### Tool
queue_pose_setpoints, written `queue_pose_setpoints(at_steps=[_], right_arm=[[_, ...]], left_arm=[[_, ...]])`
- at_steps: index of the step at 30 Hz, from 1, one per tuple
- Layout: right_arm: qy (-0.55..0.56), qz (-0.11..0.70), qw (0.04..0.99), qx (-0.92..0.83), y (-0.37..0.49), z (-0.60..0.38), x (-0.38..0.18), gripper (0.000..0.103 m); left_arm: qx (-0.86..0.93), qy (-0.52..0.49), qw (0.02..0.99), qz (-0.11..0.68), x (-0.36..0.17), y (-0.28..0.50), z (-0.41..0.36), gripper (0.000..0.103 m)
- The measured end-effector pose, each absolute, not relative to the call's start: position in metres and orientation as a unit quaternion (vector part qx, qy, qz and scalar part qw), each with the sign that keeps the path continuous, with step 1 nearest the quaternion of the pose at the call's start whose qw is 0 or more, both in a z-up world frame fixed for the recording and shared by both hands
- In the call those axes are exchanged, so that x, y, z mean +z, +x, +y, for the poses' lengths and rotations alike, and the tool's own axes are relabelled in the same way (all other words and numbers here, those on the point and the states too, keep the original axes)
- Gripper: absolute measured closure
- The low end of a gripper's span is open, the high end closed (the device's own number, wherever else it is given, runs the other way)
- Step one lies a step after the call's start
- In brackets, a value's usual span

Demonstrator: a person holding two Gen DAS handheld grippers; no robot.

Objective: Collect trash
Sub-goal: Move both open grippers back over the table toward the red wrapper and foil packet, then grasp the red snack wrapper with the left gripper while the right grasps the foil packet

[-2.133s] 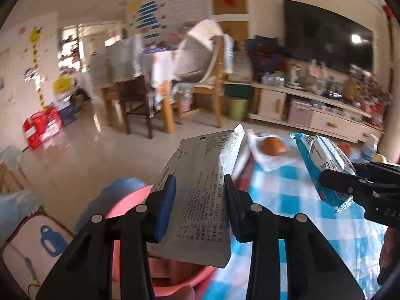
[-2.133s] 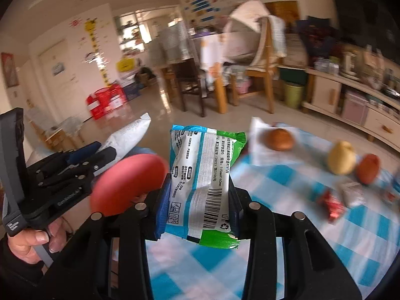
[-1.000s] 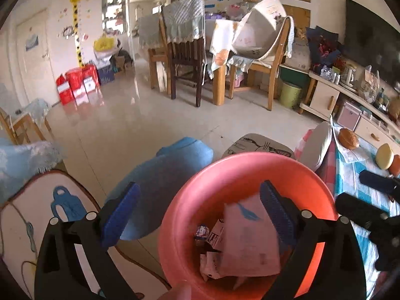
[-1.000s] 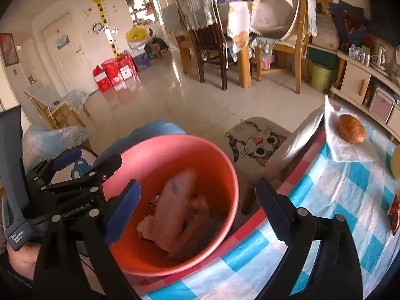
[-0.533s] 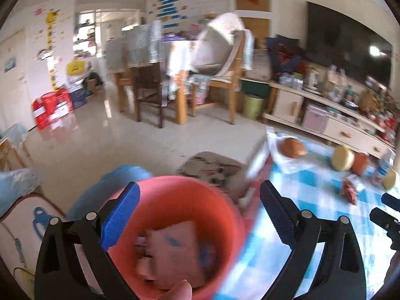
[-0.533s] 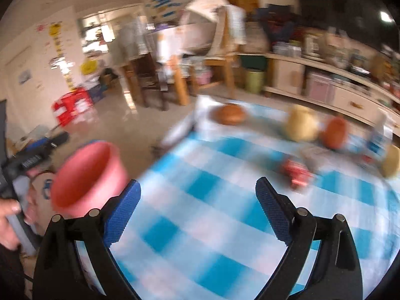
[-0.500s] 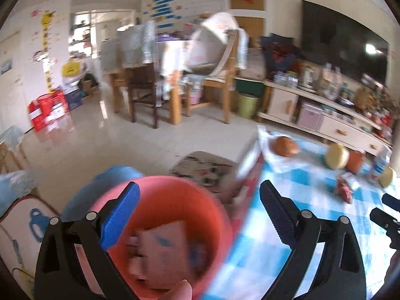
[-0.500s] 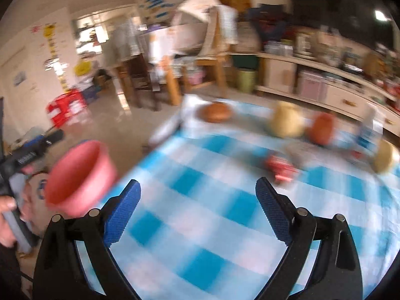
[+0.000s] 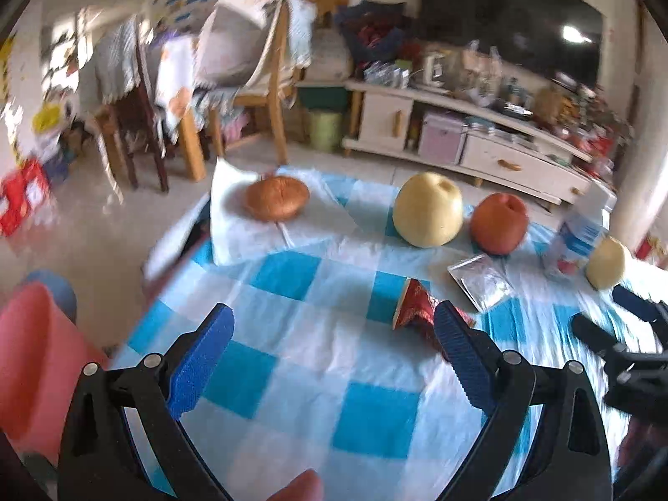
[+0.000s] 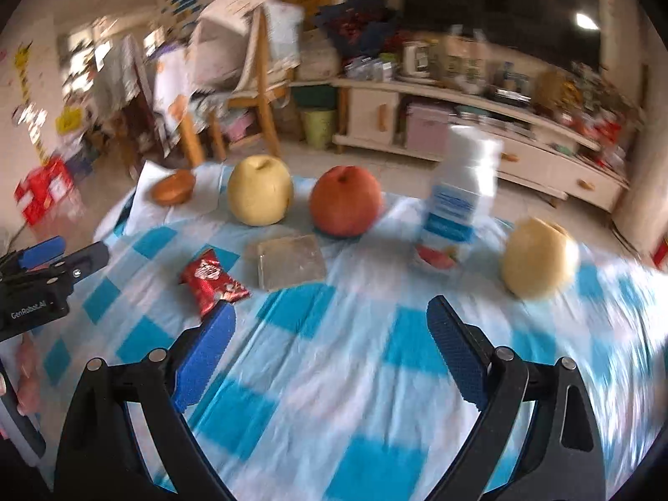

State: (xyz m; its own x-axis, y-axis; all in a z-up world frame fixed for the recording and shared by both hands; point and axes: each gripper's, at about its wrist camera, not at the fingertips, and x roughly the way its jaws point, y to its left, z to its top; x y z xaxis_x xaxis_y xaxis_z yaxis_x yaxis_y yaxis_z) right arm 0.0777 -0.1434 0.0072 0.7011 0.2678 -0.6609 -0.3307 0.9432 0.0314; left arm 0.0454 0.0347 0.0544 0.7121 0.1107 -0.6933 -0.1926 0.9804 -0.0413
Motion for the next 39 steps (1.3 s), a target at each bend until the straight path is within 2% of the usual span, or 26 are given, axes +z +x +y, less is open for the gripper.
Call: queue_pose_setpoints(at_steps=[2, 7, 9, 20, 21, 22, 23, 31, 39], right_arm=[[-0.048, 0.357, 0.915, 0.183, 0.096, -0.136, 0.000, 0.010], [-0.054, 0.386, 0.899, 0.200, 0.140, -0.117, -0.027, 0.022], [-0.066, 0.393, 0.894, 0.202, 0.148, -0.109, -0.034, 0.024], [-0.101, 0.431, 0.873, 0.203, 0.160, -0.079, -0.044, 0.024], [-0.102, 0.434, 0.871, 0.207, 0.162, -0.078, -0.043, 0.027], [-0.100, 0.436, 0.868, 0.215, 0.163, -0.076, -0.043, 0.037], [-0.102, 0.435, 0.867, 0.220, 0.164, -0.074, -0.041, 0.039], [-0.095, 0.436, 0.867, 0.220, 0.164, -0.081, -0.040, 0.040], [-0.057, 0.416, 0.889, 0.181, 0.125, -0.148, -0.019, 0.040]], left_arm=[[0.103, -0.052, 0.915, 0.386, 0.043, 0.057, 0.028, 0.008], [0.124, -0.033, 0.920, 0.371, 0.038, 0.062, 0.031, 0.008], [0.127, -0.039, 0.918, 0.374, 0.037, 0.063, 0.038, 0.008], [0.135, -0.071, 0.902, 0.403, 0.025, 0.071, 0.062, 0.008], [0.134, -0.071, 0.902, 0.403, 0.025, 0.072, 0.062, 0.008], [0.133, -0.072, 0.902, 0.404, 0.025, 0.072, 0.062, 0.008], [0.132, -0.073, 0.902, 0.404, 0.024, 0.073, 0.061, 0.008], [0.104, -0.068, 0.908, 0.400, 0.026, 0.074, 0.047, 0.008], [0.085, -0.042, 0.912, 0.400, 0.021, 0.083, 0.010, 0.008]])
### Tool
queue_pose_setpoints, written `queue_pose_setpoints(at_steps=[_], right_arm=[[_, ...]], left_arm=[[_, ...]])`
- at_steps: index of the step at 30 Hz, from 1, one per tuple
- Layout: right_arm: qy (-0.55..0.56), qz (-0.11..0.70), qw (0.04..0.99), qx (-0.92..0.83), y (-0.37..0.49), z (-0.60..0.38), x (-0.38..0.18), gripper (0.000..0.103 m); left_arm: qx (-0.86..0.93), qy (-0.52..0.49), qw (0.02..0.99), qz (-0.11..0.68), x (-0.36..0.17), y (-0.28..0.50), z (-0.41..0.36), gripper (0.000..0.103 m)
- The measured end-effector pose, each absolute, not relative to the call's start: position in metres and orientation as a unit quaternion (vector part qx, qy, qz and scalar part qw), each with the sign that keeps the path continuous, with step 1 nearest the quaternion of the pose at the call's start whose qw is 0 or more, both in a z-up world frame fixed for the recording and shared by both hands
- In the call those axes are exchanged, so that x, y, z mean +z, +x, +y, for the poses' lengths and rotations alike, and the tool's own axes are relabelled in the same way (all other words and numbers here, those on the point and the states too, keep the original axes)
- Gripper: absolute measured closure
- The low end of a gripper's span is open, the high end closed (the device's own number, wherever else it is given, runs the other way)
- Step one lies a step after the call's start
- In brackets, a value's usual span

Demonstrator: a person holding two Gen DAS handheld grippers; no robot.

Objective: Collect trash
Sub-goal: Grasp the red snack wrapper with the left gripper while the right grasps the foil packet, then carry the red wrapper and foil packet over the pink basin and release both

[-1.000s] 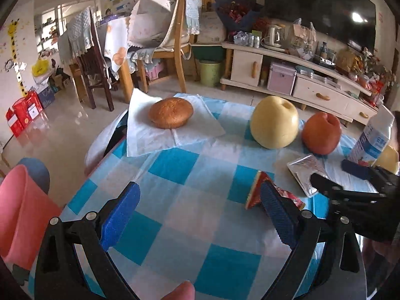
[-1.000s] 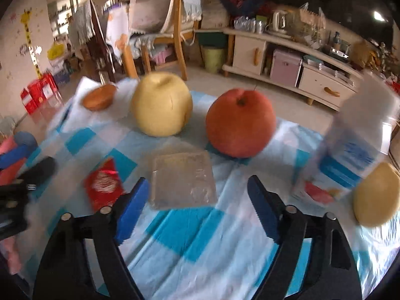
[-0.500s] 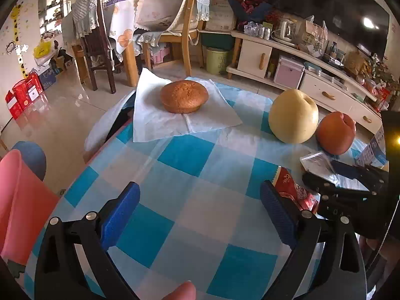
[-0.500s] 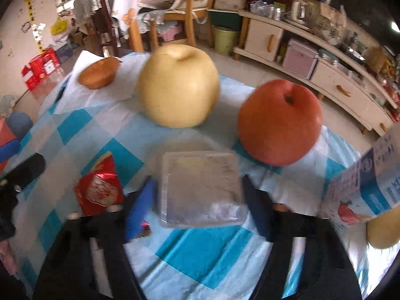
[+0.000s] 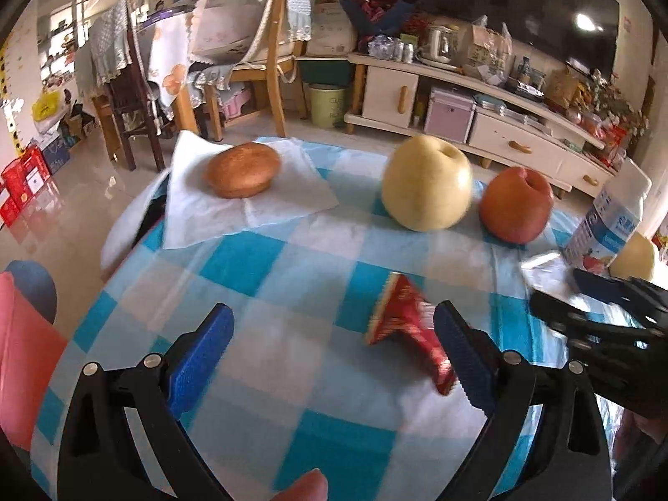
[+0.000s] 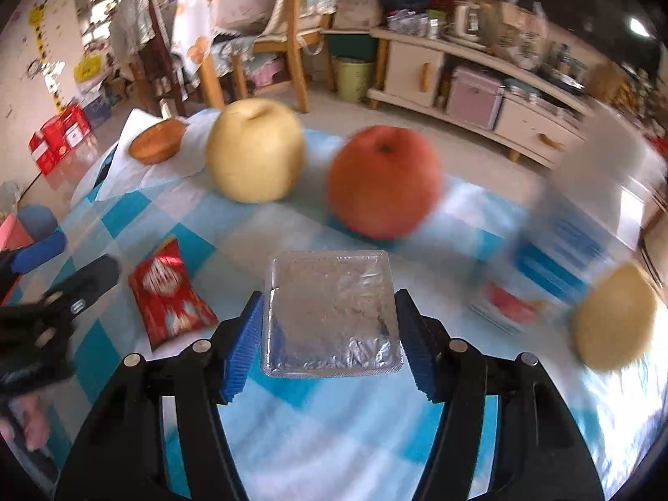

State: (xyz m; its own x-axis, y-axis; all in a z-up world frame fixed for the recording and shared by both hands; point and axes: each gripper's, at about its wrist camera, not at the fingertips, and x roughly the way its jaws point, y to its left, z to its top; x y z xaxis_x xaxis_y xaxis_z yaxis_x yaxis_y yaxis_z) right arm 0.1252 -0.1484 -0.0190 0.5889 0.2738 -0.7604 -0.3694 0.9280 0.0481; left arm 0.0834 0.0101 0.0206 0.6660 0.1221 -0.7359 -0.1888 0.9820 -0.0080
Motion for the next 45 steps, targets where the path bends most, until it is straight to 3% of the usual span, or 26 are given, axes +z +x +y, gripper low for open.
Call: queue_pose_setpoints(at_steps=[13, 19, 23, 35, 45], right_arm=[[-0.019, 0.397, 0.900, 0.179, 0.092, -0.207, -0.010, 0.040], [-0.010, 0.398, 0.899, 0.185, 0.090, -0.210, -0.009, 0.040], [-0.009, 0.397, 0.899, 0.186, 0.089, -0.210, -0.009, 0.040], [-0.003, 0.392, 0.898, 0.200, 0.083, -0.199, -0.002, 0.040], [-0.018, 0.362, 0.899, 0.244, 0.057, -0.153, 0.029, 0.040]], left_arm=[[0.092, -0.010, 0.890, 0.447, -0.010, 0.113, -0.042, 0.008], [0.095, -0.012, 0.892, 0.442, -0.009, 0.113, -0.050, 0.044], [0.099, -0.011, 0.894, 0.437, -0.008, 0.107, -0.050, 0.053], [0.078, -0.055, 0.904, 0.417, 0.003, 0.079, -0.006, 0.055], [0.092, -0.075, 0.935, 0.335, 0.069, 0.019, 0.068, 0.055]])
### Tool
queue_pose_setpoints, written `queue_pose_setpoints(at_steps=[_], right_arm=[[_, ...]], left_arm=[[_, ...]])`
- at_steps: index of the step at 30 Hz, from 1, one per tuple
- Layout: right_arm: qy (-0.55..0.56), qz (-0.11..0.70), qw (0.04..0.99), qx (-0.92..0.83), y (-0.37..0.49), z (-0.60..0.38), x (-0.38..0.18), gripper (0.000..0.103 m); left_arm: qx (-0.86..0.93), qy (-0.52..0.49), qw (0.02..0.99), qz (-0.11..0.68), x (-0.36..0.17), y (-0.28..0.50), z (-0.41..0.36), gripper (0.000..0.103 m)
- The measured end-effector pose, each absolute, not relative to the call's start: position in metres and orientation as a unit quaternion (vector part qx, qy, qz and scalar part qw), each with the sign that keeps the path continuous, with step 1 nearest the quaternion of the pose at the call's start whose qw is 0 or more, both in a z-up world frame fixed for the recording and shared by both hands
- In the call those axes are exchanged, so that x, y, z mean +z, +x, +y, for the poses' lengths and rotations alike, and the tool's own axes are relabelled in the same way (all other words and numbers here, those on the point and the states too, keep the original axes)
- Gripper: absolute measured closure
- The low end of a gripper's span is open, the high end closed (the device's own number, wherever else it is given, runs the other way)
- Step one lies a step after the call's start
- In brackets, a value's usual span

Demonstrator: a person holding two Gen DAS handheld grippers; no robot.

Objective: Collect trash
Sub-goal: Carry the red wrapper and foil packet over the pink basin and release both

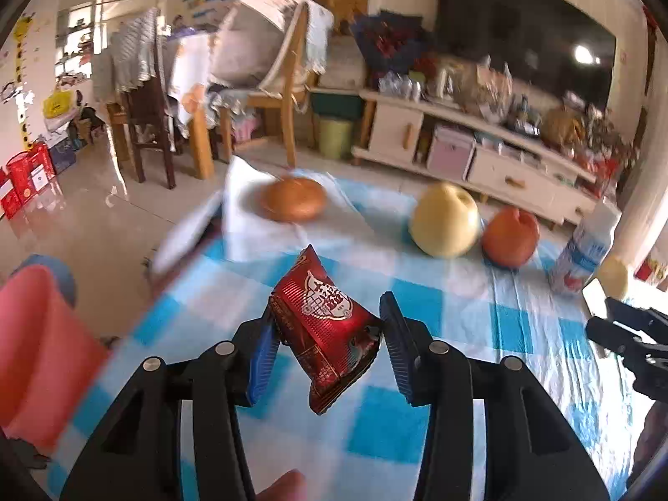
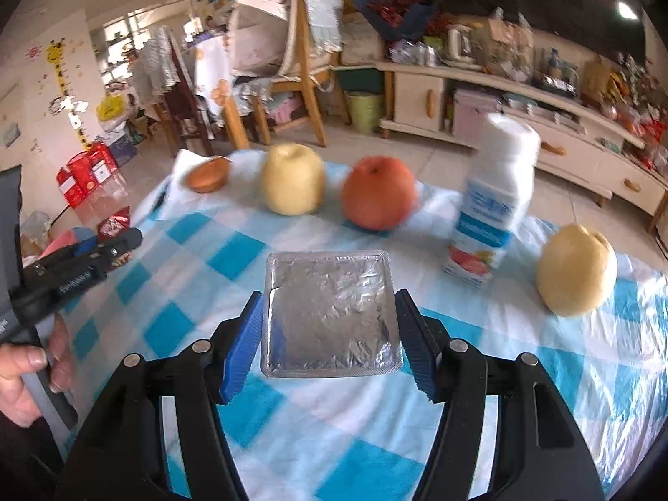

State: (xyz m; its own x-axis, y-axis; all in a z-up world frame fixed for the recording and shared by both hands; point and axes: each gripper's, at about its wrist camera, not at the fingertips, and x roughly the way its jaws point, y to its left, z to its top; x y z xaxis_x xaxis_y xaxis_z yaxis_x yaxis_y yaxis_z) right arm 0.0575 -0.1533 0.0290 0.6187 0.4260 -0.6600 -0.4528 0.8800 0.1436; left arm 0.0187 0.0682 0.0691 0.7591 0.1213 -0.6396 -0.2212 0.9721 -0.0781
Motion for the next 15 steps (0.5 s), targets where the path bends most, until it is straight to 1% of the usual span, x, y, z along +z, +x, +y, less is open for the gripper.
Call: queue_pose_setpoints(at_steps=[4, 8, 12, 15], right_arm=[[-0.027, 0.345, 0.894, 0.286, 0.037, -0.104, 0.050, 0.040], [-0.048, 0.330, 0.882, 0.333, 0.017, -0.036, 0.073, 0.040], [-0.069, 0.321, 0.858, 0.395, -0.001, 0.055, 0.091, 0.040], [-0.082, 0.323, 0.835, 0.437, -0.013, 0.125, 0.094, 0.040]], left_arm=[[0.108, -0.082, 0.945, 0.297, 0.105, -0.022, 0.117, 0.055], [0.140, -0.077, 0.947, 0.279, 0.132, -0.062, 0.171, 0.055], [0.171, -0.084, 0.939, 0.287, 0.143, -0.099, 0.234, 0.055], [0.192, -0.088, 0.932, 0.296, 0.138, -0.122, 0.278, 0.055]])
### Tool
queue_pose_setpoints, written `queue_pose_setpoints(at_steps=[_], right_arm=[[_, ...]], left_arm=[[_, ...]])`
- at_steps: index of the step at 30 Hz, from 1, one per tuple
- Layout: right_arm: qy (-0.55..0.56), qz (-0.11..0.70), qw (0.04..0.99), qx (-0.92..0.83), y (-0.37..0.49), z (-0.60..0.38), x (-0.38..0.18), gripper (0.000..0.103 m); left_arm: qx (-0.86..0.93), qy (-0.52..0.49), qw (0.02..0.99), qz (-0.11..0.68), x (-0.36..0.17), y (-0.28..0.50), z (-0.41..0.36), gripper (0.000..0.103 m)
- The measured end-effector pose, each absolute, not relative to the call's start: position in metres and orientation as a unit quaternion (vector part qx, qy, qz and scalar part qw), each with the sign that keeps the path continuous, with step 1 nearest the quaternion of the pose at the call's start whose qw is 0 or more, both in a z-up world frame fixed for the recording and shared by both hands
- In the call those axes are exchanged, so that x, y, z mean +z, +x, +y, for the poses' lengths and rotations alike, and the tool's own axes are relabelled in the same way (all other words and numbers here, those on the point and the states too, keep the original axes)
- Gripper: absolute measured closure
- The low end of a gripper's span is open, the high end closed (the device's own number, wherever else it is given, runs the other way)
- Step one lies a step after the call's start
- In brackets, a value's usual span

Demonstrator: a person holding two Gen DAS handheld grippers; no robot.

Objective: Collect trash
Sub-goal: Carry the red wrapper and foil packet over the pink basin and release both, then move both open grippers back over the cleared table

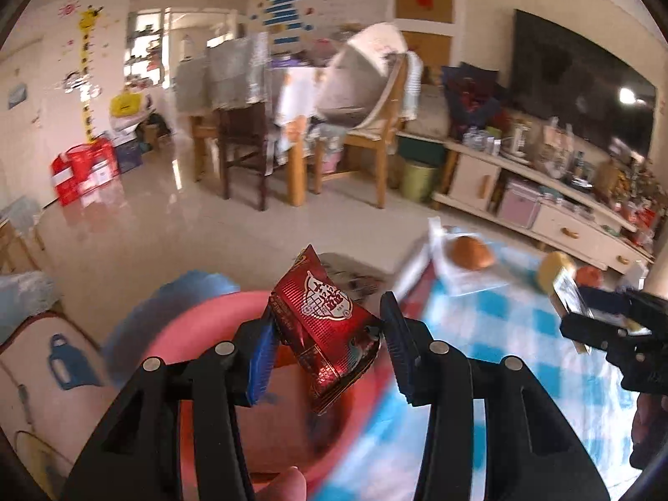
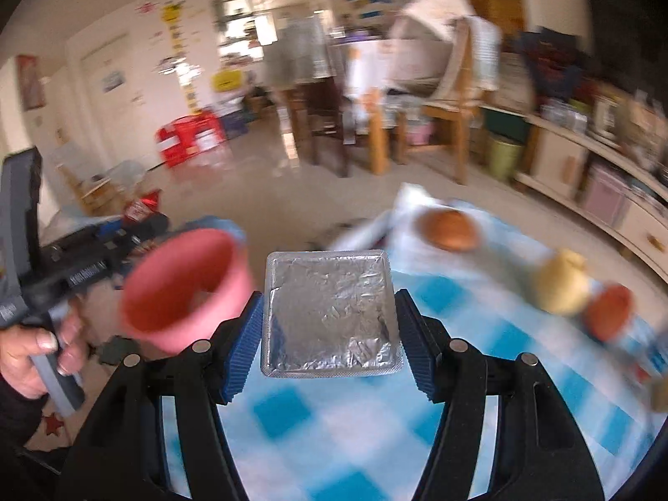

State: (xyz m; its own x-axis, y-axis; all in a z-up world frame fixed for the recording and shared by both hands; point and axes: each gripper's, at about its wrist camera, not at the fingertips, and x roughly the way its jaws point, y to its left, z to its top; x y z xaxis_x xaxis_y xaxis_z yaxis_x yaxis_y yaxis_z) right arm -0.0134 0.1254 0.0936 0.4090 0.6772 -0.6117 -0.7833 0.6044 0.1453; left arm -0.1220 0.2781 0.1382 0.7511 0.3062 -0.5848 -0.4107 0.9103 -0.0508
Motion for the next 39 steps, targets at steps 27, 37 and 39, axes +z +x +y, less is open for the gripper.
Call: queue_pose_setpoints(at_steps=[27, 37, 39], right_arm=[[-0.098, 0.358, 0.822, 0.433, -0.029, 0.272, 0.064, 0.008], [-0.035, 0.274, 0.913, 0.300, -0.090, 0.074, 0.115, 0.004], [-0.028, 0.263, 0.931, 0.251, -0.105, 0.020, 0.117, 0.004]], left_arm=[[0.246, -0.139, 0.902, 0.326, 0.091, -0.137, 0.394, 0.007], [0.131, -0.081, 0.952, 0.266, 0.154, -0.141, 0.248, 0.007], [0.087, -0.055, 0.962, 0.252, 0.163, -0.139, 0.196, 0.007]])
